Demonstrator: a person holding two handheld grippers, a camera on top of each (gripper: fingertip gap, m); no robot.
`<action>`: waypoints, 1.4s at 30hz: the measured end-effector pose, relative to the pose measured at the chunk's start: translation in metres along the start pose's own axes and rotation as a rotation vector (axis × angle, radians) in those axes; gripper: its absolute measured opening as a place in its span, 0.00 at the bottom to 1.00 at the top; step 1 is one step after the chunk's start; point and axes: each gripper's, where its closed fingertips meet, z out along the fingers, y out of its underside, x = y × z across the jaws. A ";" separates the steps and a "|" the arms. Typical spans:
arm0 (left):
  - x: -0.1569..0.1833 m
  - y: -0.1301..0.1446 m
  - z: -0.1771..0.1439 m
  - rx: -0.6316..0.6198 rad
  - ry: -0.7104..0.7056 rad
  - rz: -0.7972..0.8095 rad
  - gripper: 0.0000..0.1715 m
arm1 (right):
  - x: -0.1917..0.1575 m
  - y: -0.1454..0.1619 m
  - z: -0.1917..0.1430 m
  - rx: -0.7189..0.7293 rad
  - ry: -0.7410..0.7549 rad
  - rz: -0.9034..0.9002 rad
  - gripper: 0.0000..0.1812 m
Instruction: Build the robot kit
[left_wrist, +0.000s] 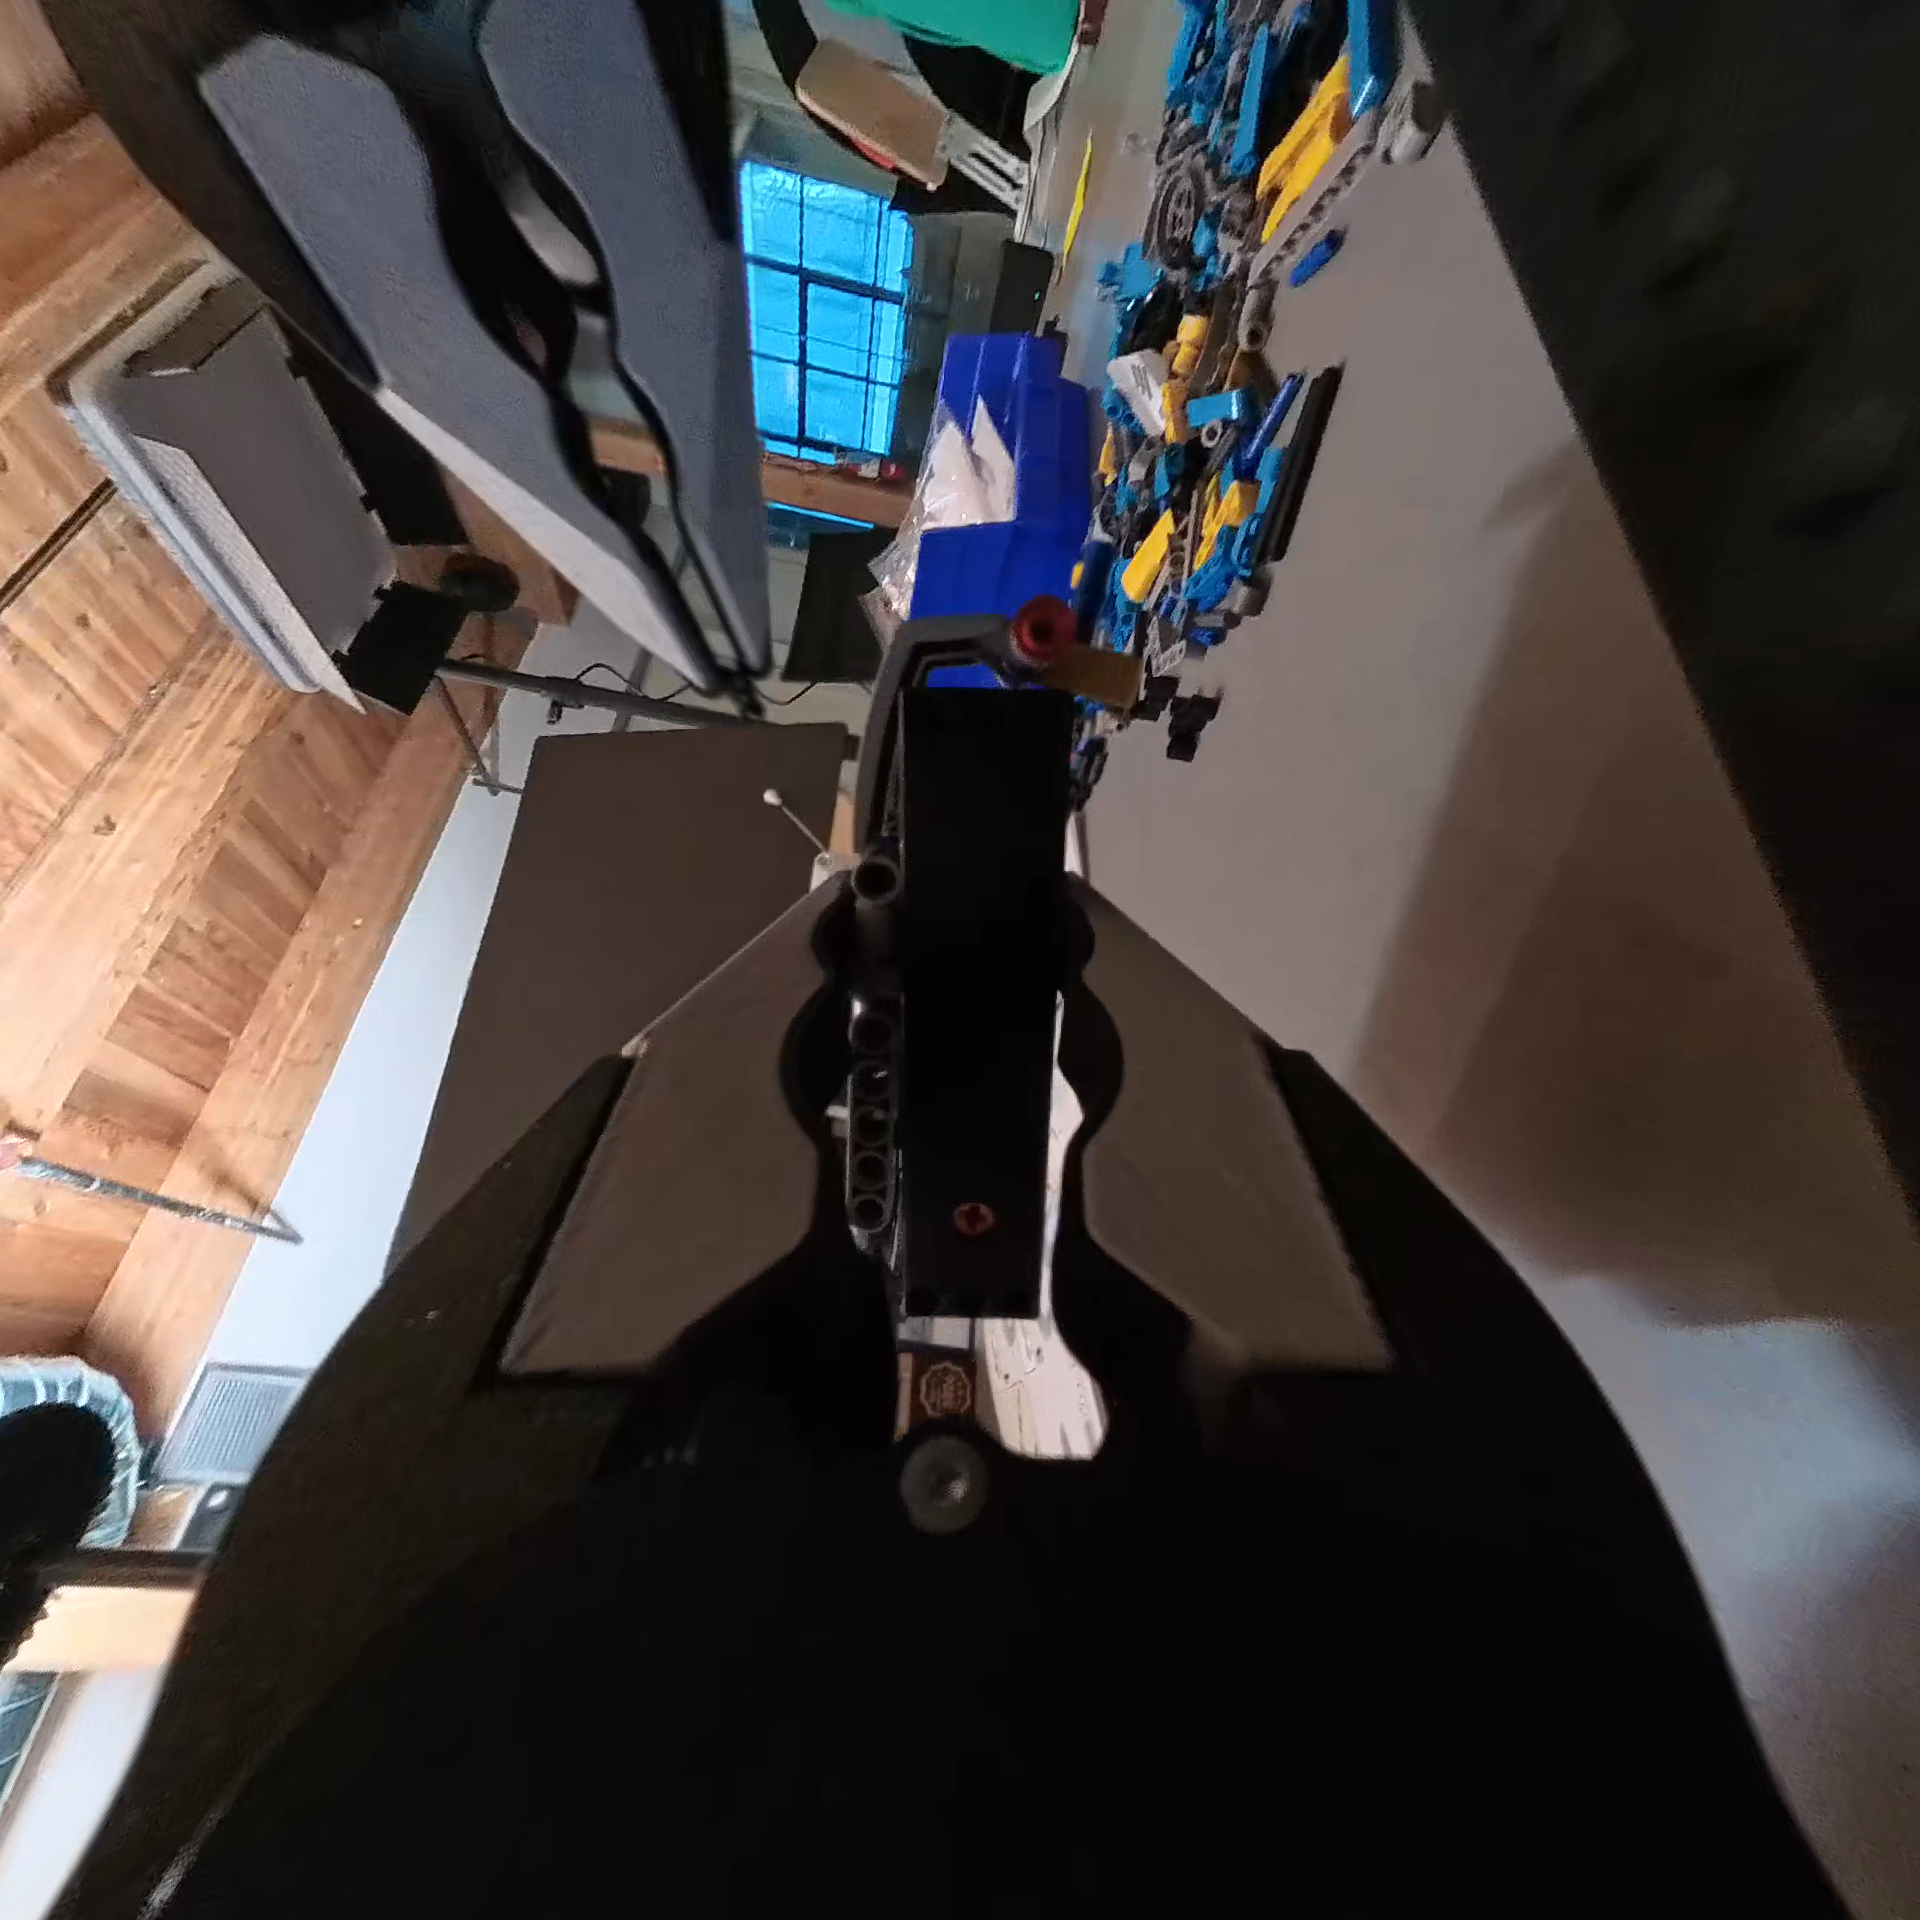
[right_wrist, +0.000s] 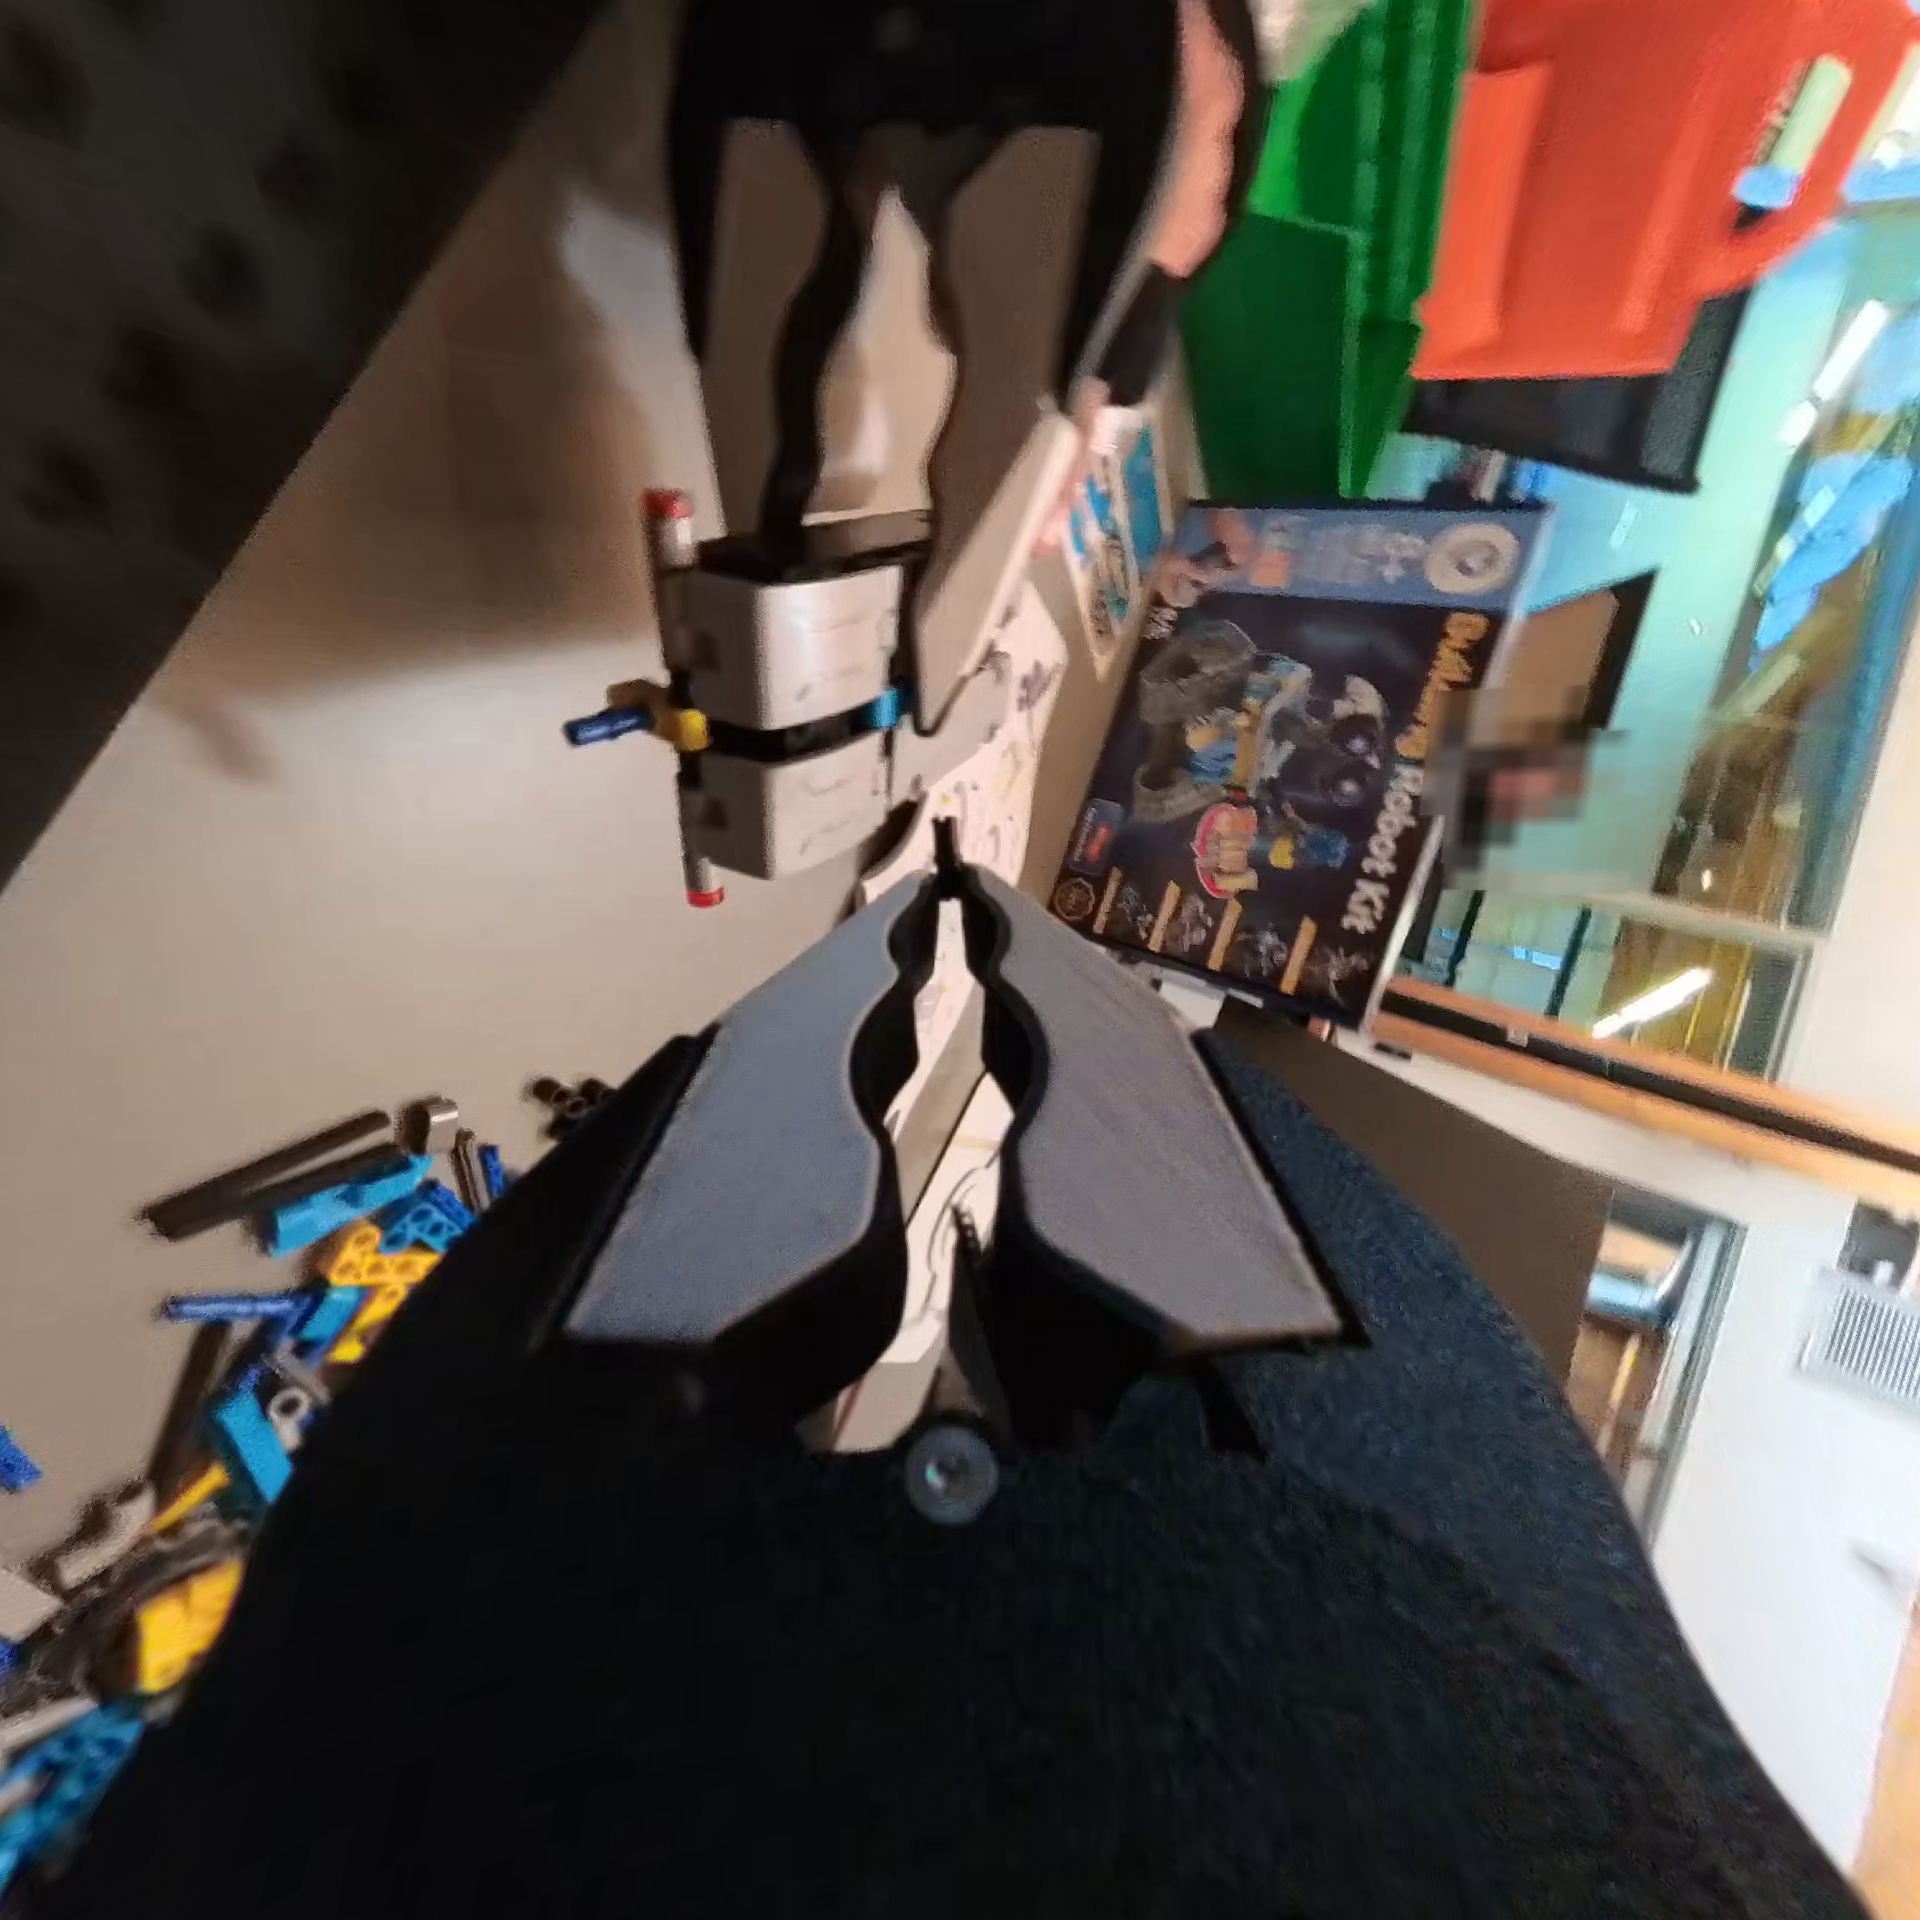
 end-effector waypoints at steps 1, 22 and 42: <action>0.001 -0.002 0.000 0.005 0.010 -0.010 0.20 | -0.005 -0.002 0.003 0.010 -0.028 -0.054 0.02; 0.024 -0.007 0.006 -0.021 0.130 0.005 0.20 | -0.050 -0.022 0.019 0.069 -0.210 -0.685 0.01; 0.030 0.009 0.011 -0.095 0.153 -0.023 0.20 | -0.059 -0.012 0.027 0.025 -0.294 -0.211 0.00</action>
